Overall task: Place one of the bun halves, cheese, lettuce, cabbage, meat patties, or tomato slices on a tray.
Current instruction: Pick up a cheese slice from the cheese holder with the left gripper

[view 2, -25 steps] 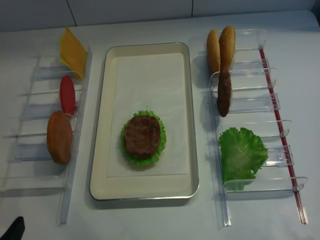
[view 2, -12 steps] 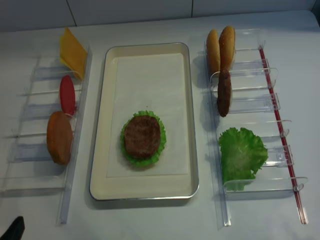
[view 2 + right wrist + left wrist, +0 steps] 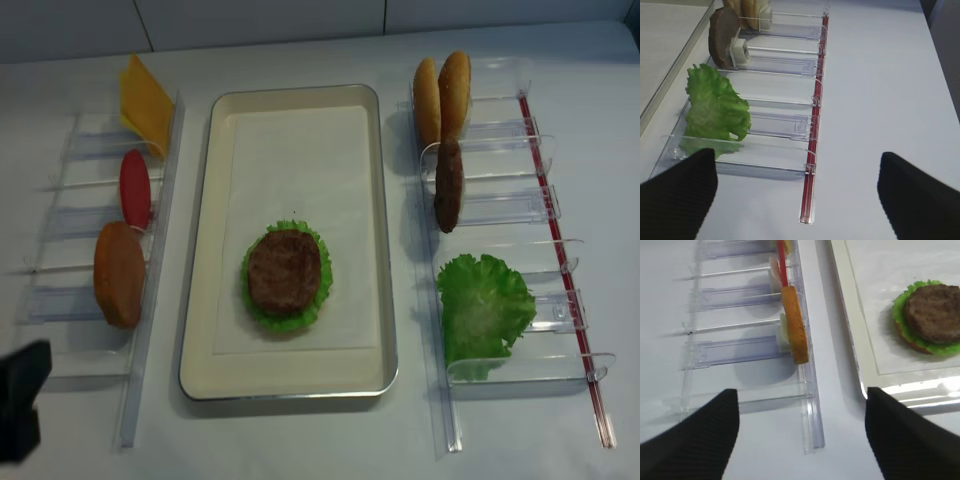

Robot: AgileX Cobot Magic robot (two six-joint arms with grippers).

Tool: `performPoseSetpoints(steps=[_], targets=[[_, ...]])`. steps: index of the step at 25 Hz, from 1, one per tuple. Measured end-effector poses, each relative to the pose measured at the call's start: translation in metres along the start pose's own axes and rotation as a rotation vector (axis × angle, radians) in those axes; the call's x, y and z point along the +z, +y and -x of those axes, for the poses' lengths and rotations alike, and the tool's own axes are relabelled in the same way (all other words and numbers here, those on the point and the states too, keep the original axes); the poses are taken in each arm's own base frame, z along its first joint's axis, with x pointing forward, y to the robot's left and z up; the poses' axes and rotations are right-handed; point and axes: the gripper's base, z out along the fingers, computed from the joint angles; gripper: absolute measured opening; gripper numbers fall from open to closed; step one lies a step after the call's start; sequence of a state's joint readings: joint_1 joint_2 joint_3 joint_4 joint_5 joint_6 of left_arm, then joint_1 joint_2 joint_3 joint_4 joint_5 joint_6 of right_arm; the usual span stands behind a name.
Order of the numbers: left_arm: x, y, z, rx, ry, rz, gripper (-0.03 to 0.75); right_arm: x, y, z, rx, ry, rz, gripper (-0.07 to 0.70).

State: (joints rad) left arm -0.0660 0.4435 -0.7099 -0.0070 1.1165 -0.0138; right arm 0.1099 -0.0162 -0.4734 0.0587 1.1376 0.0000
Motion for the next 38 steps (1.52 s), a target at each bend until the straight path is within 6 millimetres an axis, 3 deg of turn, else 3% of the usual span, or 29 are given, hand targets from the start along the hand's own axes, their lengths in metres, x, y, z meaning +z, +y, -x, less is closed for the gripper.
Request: performPoseSetpoints(steps=[8,13,17,22,28,38], targets=[[0.041,-0.003,0.091,-0.002,0.069,-0.021,0.509,0.0,0.0,0.0,0.0,0.0,0.0,0.647],[0.086,-0.004,0.146,0.021,0.131,-0.021,0.505,0.0,0.0,0.0,0.0,0.0,0.0,0.647],[0.125,-0.003,0.184,0.034,0.159,-0.008,0.459,0.0,0.0,0.0,0.0,0.0,0.0,0.647],[0.169,0.014,0.223,-0.003,0.167,0.024,0.43,0.0,0.0,0.0,0.0,0.0,0.0,0.647],[0.22,0.04,0.242,-0.061,0.171,-0.064,0.426,0.0,0.0,0.0,-0.001,0.0,-0.001,0.647],[0.286,0.048,0.231,-0.049,0.182,-0.124,0.424,0.0,0.0,0.0,-0.001,0.0,-0.001,0.647]])
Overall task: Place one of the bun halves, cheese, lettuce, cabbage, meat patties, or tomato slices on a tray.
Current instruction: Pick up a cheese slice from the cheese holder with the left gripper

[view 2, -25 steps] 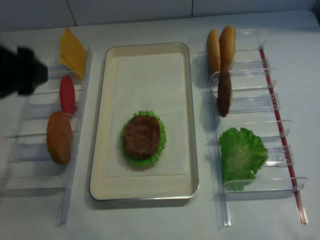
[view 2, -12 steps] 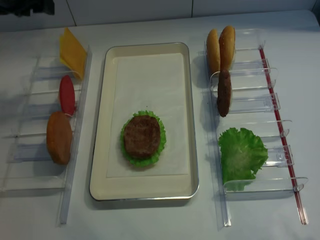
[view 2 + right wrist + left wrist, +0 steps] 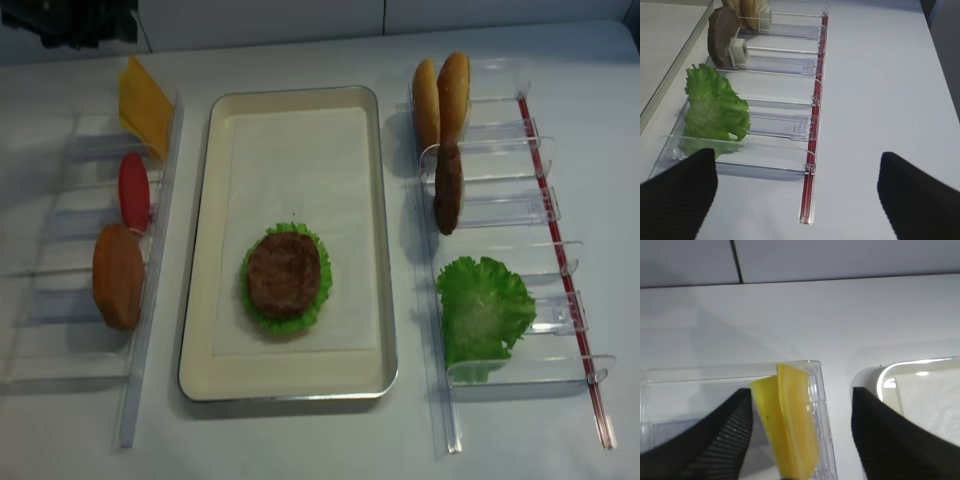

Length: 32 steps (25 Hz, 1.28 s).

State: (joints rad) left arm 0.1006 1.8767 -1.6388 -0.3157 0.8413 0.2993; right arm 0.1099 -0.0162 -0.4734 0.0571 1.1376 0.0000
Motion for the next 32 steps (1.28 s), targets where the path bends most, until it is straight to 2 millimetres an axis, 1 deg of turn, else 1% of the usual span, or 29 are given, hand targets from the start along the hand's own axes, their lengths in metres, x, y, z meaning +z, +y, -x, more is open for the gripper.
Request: performPoseSetpoints(steps=[8,15,22,30,32], targets=[[0.027,0.002,-0.004,-0.013,0.017,-0.048,0.422,0.0,0.0,0.0,0.0,0.0,0.0,0.647],[0.037,0.0,-0.006,-0.001,0.039,-0.064,0.417,0.0,0.0,0.0,0.0,0.0,0.0,0.647],[0.039,0.0,-0.008,0.013,0.051,-0.056,0.416,0.0,0.0,0.0,0.0,0.0,0.0,0.647],[0.038,-0.004,-0.009,0.012,0.076,-0.075,0.393,0.0,0.0,0.0,0.0,0.0,0.0,0.647],[0.041,-0.005,-0.01,0.01,0.088,-0.082,0.379,0.0,0.0,0.0,0.0,0.0,0.0,0.647]])
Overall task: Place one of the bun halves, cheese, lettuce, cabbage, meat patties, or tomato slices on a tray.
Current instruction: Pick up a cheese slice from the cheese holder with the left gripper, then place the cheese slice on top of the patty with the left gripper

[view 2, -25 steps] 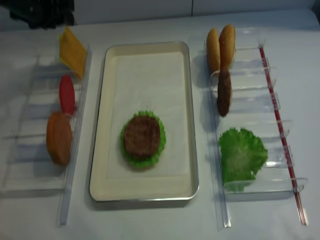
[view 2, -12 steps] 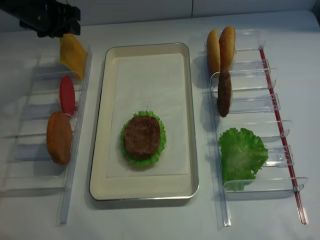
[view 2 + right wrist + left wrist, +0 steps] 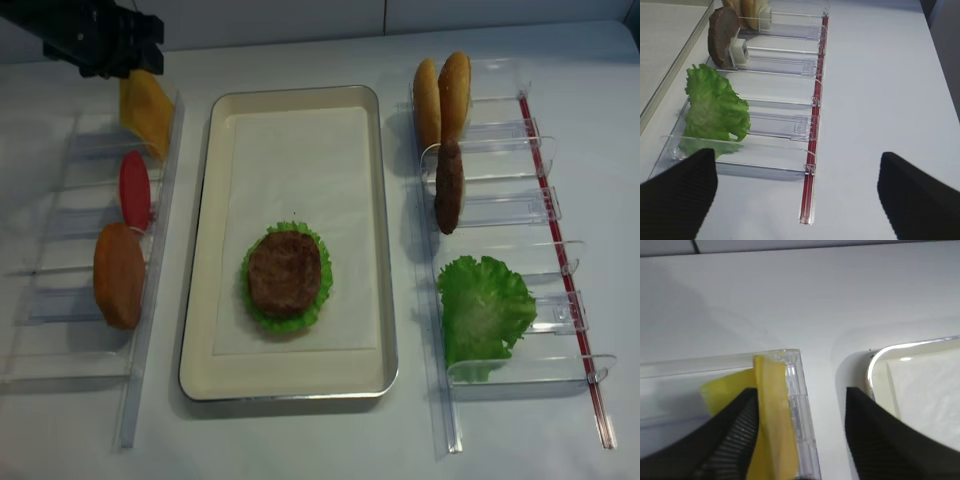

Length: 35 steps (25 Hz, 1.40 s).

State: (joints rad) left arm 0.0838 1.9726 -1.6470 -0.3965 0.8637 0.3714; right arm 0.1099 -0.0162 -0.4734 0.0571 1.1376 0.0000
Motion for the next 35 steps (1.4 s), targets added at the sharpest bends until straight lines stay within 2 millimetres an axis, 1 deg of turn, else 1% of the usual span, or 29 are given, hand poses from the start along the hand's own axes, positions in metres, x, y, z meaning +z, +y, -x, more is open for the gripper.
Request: performPoseSetpoints(steps=[3,6,15,17,19,20,22,26,30,32,35], targets=[[0.008,0.001,-0.004,-0.008,0.038,-0.013,0.342,0.0,0.0,0.0,0.0,0.0,0.0,0.647],[0.011,0.002,-0.005,-0.011,0.051,-0.016,0.29,0.0,0.0,0.0,0.0,0.0,-0.001,0.647],[0.011,0.002,-0.005,-0.012,0.046,-0.016,0.151,0.0,0.0,0.0,0.0,0.0,-0.001,0.647],[0.011,0.002,-0.005,-0.018,0.044,-0.015,0.1,0.0,0.0,0.0,0.0,0.0,-0.001,0.647],[0.011,0.002,-0.004,-0.024,0.038,-0.013,0.029,0.0,0.0,0.0,0.0,0.0,-0.001,0.647],[0.011,0.002,-0.004,-0.028,0.033,-0.011,0.013,0.0,0.0,0.0,0.0,0.0,-0.001,0.647],[0.008,0.002,-0.002,-0.031,0.018,-0.007,0.006,0.0,0.0,0.0,0.0,0.0,-0.001,0.647],[-0.015,-0.005,0.004,-0.031,-0.032,-0.003,0.004,0.0,0.0,0.0,0.0,0.0,-0.001,0.647],[-0.053,-0.017,0.008,-0.034,-0.086,-0.008,0.004,0.0,0.0,0.0,0.0,0.0,-0.001,0.647],[-0.075,-0.025,0.007,-0.039,-0.101,-0.017,0.004,0.0,0.0,0.0,0.0,0.0,-0.001,0.647],[-0.097,-0.04,-0.003,-0.034,-0.11,-0.03,0.004,0.0,0.0,0.0,0.0,0.0,-0.001,0.647]])
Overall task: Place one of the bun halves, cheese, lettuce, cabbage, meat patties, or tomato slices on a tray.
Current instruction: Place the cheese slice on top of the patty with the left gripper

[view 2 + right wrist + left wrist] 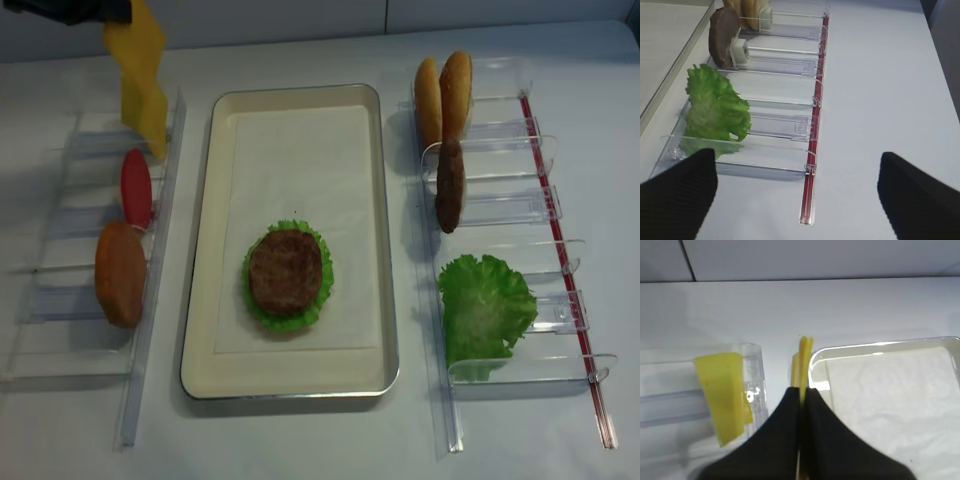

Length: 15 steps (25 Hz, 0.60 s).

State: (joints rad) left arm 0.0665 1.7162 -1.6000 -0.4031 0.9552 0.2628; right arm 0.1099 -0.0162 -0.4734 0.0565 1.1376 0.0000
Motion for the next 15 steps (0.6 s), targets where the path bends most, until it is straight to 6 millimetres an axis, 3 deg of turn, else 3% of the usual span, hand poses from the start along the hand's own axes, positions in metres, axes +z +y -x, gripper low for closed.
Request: performPoseSetpoints(steps=[10,15], targets=[[-0.068,-0.074,-0.059,0.008,-0.046,-0.104,0.004,0.0,0.0,0.0,0.0,0.0,0.0,0.647],[-0.074,-0.096,-0.098,-0.028,-0.034,-0.165,0.004,0.0,0.0,0.0,0.0,0.0,0.0,0.647]])
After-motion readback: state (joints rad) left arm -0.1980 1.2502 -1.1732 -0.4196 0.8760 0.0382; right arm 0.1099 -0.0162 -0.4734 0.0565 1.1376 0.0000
